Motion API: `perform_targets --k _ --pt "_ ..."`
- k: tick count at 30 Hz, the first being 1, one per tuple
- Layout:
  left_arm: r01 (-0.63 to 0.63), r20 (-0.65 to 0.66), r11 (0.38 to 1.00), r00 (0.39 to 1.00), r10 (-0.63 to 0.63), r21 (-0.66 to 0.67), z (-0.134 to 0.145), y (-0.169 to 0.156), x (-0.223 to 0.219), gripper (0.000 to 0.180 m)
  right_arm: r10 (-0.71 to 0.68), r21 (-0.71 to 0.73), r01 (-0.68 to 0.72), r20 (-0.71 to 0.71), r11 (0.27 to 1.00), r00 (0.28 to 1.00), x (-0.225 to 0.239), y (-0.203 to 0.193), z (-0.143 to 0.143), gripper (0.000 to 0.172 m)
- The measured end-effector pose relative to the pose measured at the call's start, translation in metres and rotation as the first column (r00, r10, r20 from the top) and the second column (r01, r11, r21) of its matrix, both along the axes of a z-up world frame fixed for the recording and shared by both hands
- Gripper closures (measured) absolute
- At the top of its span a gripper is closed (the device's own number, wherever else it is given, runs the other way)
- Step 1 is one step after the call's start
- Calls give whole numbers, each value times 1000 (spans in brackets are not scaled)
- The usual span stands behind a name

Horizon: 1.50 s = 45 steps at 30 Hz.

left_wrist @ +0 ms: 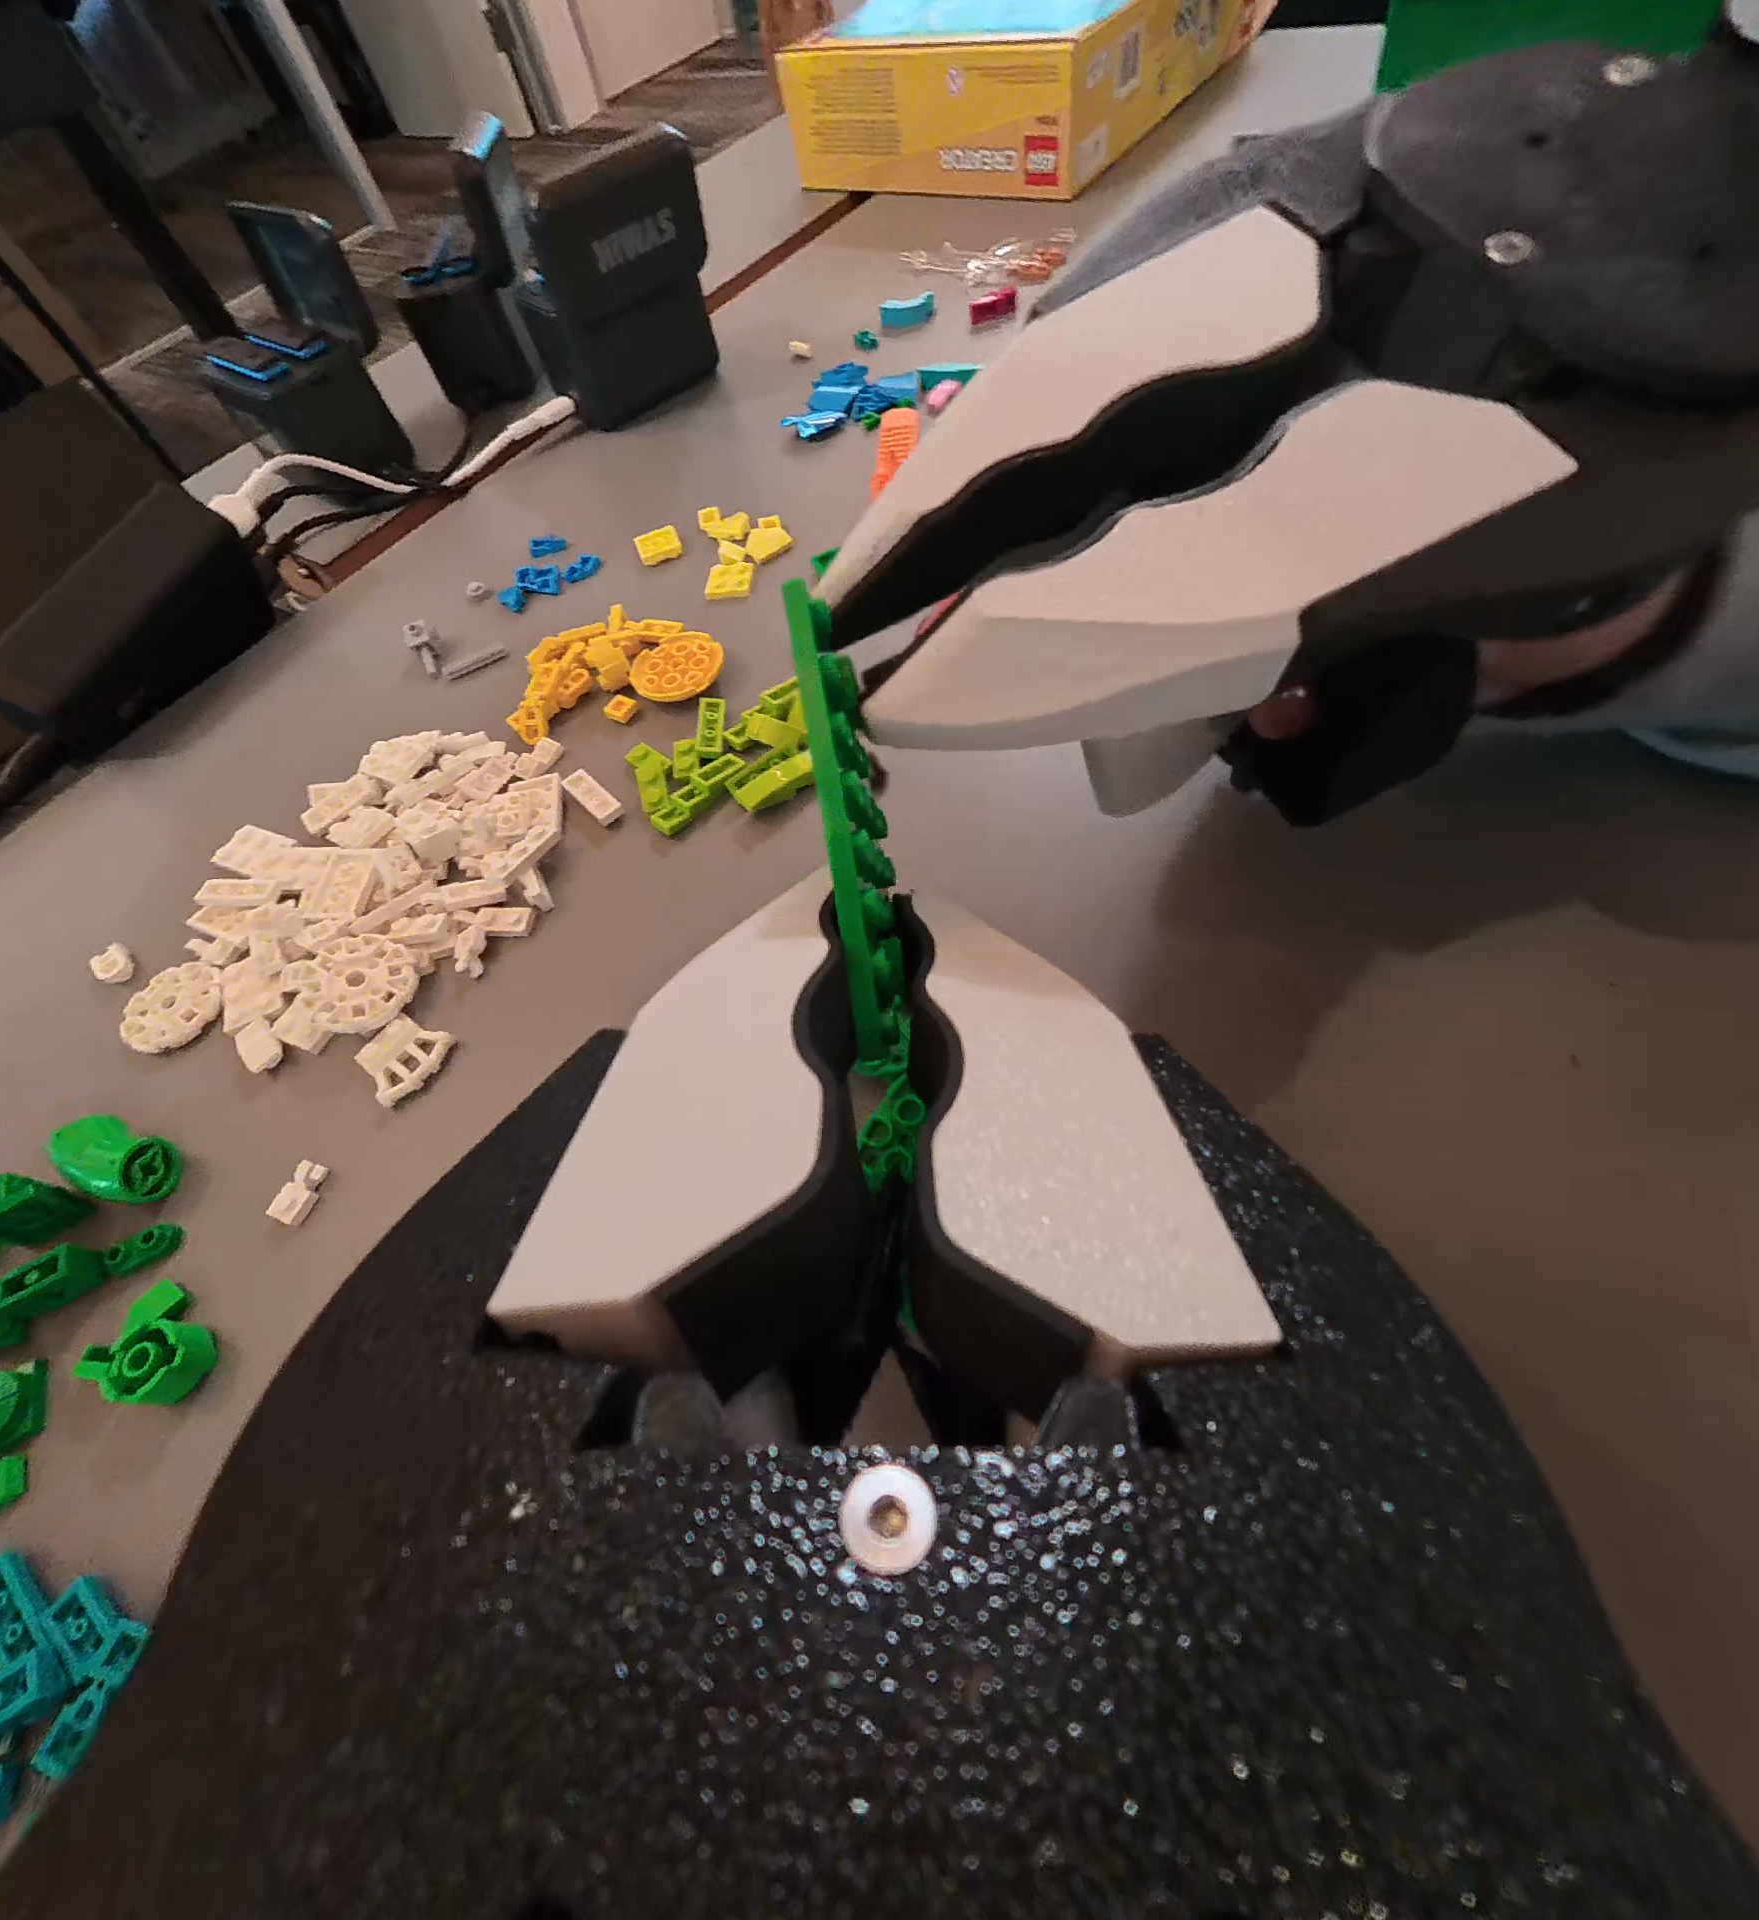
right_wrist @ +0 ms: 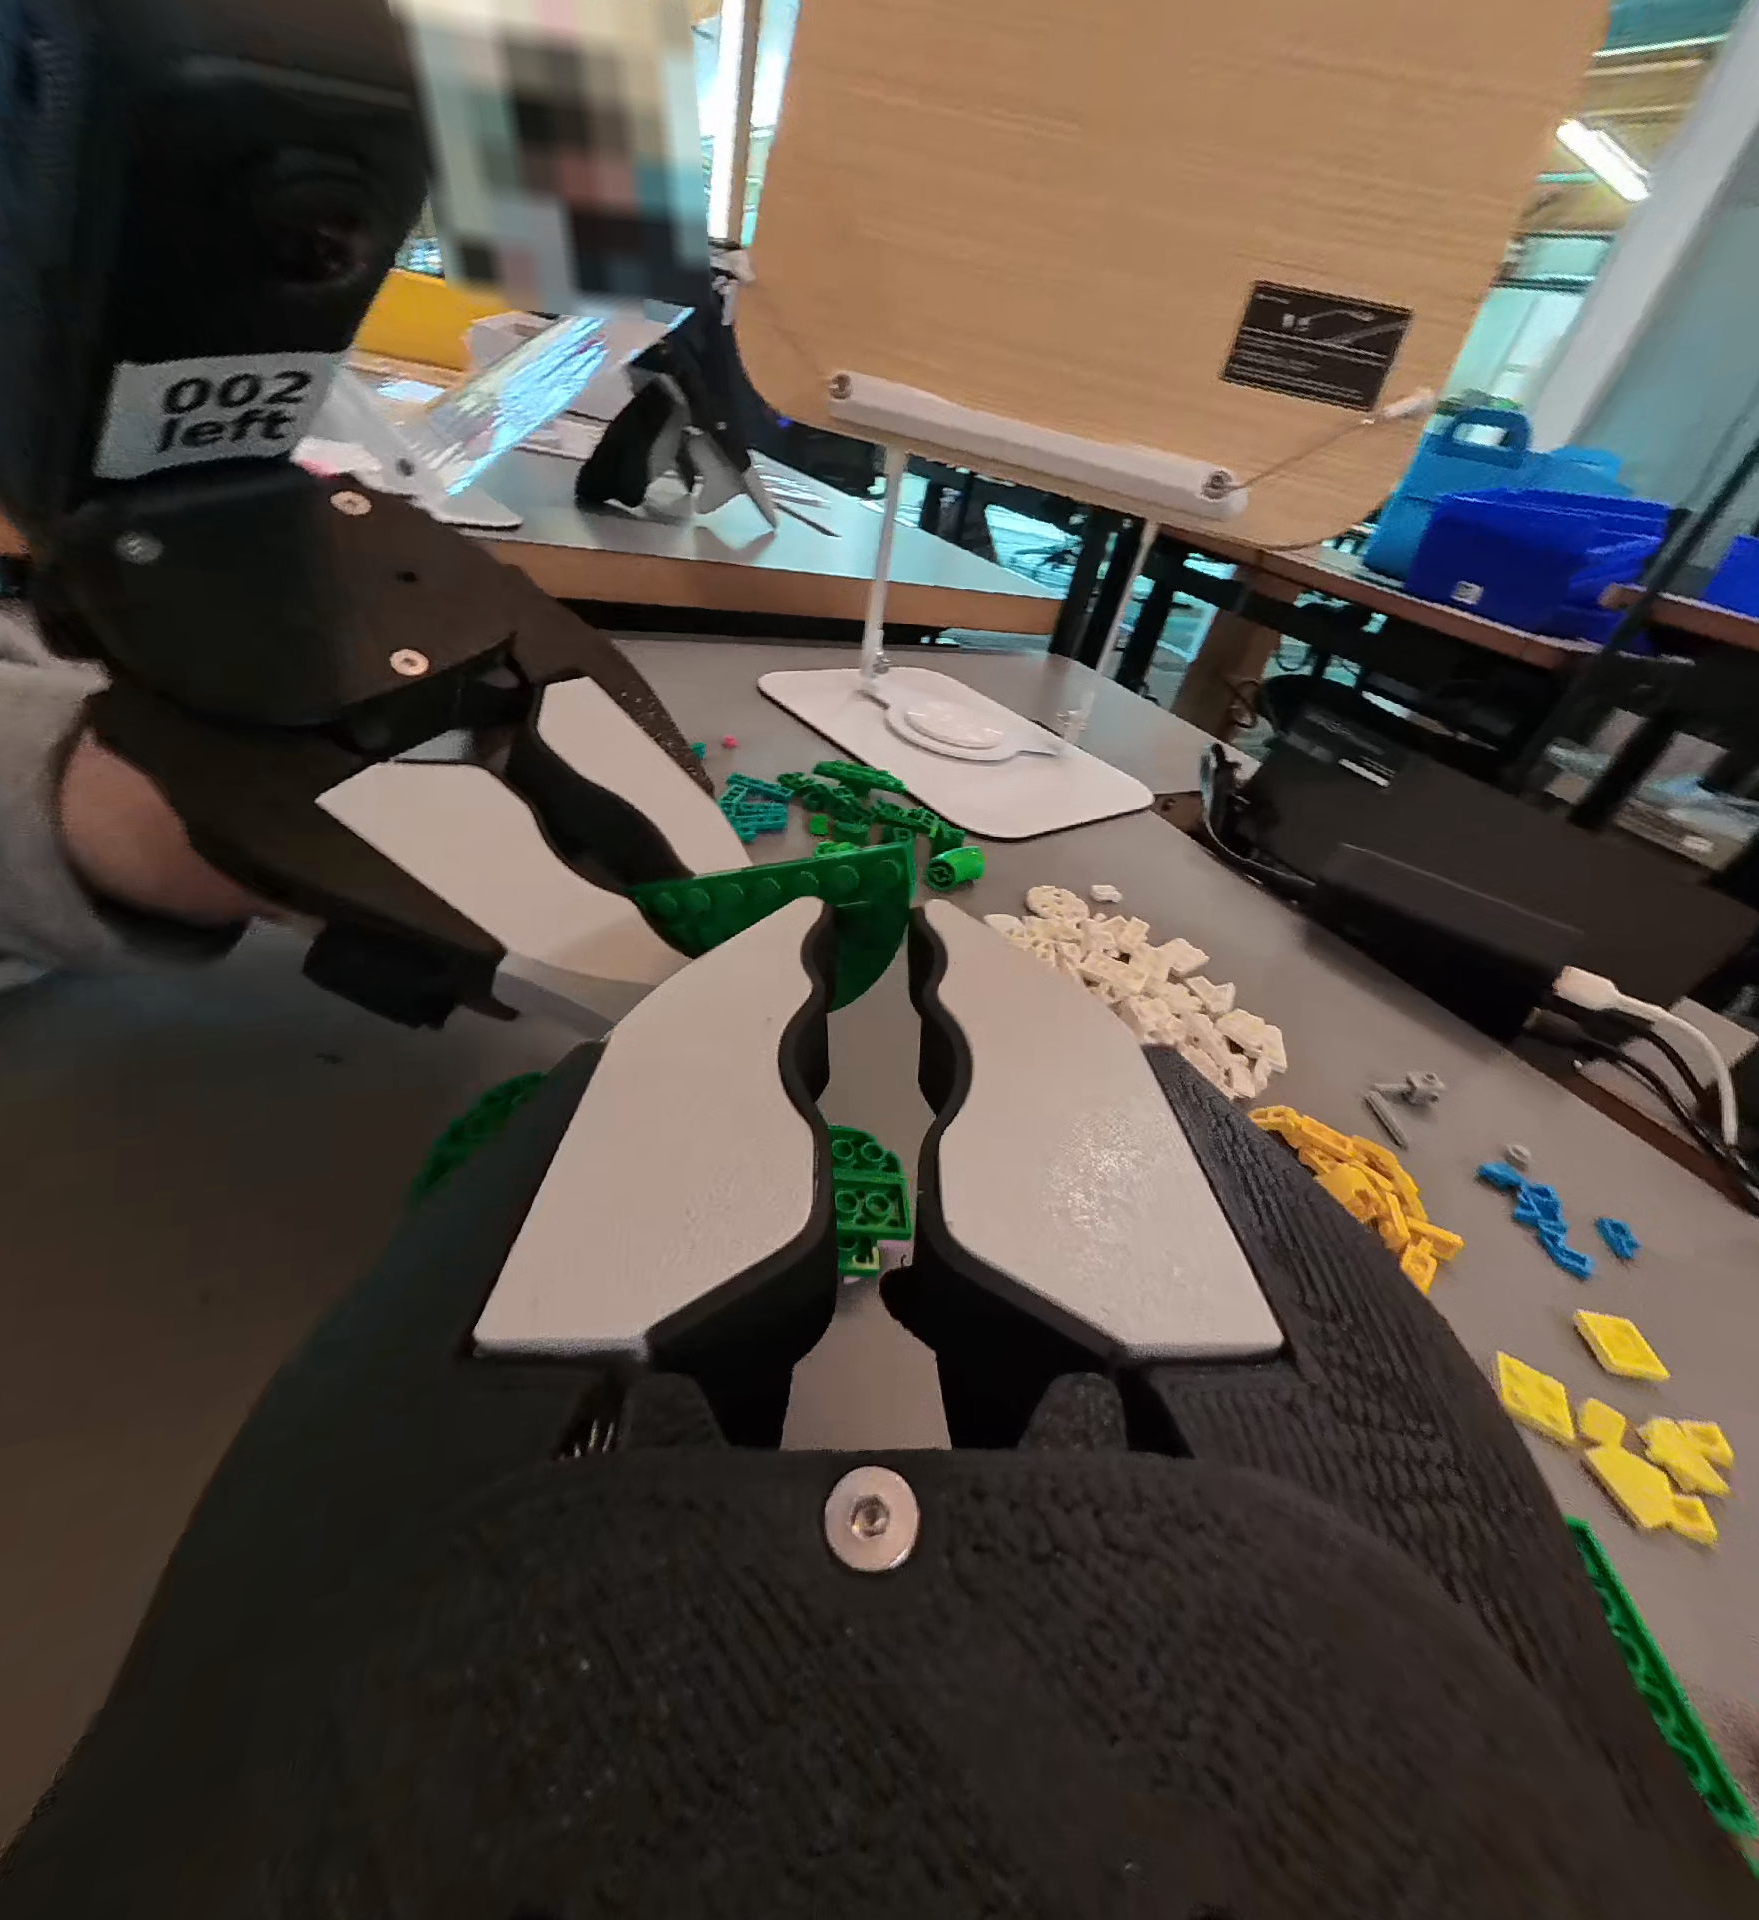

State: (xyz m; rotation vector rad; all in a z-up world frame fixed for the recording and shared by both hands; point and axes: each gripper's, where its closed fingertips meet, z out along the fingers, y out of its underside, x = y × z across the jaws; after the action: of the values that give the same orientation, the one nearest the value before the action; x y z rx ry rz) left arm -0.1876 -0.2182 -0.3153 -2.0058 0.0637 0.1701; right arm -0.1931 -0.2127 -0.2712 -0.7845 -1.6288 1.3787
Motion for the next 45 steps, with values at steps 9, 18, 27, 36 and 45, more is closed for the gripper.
perform_targets --k 9,18,27,36,45 --pt "-88 -161 995 982 95 50 8 3 -6 174 -105 -147 106 19 983 994 -3 -1 8 166" --pt "-106 -239 991 963 124 88 13 3 -6 174 -222 -37 220 -58 975 973 -3 -1 12 169" --pt "-107 -214 991 969 122 81 10 2 -10 175 -237 -61 237 17 970 971 -8 16 9 136" --pt "-46 -216 994 974 66 97 13 1 -2 174 -169 -2 170 -74 985 983 -1 1 14 158" --pt "30 -200 990 980 -2 137 19 1 6 174 -39 -92 35 -37 995 999 4 -2 18 157"
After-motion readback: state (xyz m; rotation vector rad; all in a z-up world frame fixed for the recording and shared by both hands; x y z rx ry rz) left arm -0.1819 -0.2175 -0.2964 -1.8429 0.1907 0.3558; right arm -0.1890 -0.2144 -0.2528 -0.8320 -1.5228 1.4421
